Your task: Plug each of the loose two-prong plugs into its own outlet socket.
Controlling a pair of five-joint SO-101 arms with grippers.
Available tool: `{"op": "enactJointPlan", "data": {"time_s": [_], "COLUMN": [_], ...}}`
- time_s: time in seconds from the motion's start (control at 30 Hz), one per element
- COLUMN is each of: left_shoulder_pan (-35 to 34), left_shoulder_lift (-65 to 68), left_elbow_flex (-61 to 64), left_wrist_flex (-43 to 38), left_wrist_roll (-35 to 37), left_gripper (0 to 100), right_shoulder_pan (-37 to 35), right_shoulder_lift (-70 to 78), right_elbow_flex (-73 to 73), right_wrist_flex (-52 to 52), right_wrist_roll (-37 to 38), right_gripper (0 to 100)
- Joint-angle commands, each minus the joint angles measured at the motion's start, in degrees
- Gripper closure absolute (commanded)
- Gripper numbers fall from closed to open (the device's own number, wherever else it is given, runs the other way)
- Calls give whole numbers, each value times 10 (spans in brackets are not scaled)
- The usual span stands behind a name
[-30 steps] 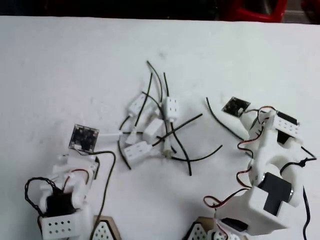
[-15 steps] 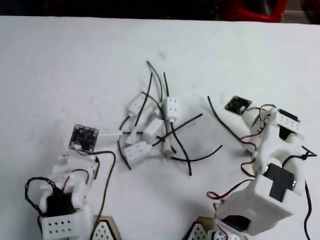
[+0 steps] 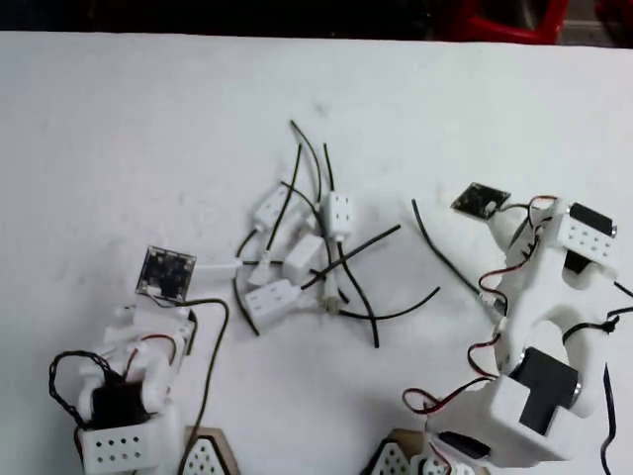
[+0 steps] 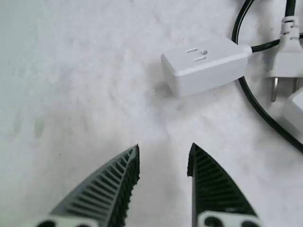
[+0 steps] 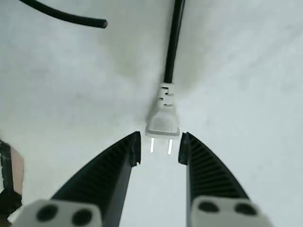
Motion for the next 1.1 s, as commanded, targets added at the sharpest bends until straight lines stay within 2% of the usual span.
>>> {"op": "enactJointPlan", "data": {"time_s": [0.0,0.1,0.27,0.37,0.57,0.83,1.07], "left_shoulder_pan": [-7,-7,-7,-7,-7,-7,-7], "left_shoulder_lift": [-7,-7,-7,-7,-7,-7,-7], "left_elbow_flex": [-9,-9,-9,-9,-9,-9,-9], "left_wrist_flex": [-12,-12,-12,-12,-12,-12,-12], "left_wrist_roll": [-1,-1,-1,-1,-1,-1,-1], "left_gripper": [820,820,820,820,820,820,820], "right_shoulder_pan": [0,0,25,38,37,39,35], "right_shoulder_lift": [-28,-28,-27,-27,-27,-28,-32], "right_elbow_flex": [24,55,129,156,158,156,156], "right_wrist_flex": [7,-10,-159,-206,-209,-208,-207], "right_wrist_roll": [11,24,27,28,32,52,52], "right_gripper": [871,872,872,872,880,978,974]}}
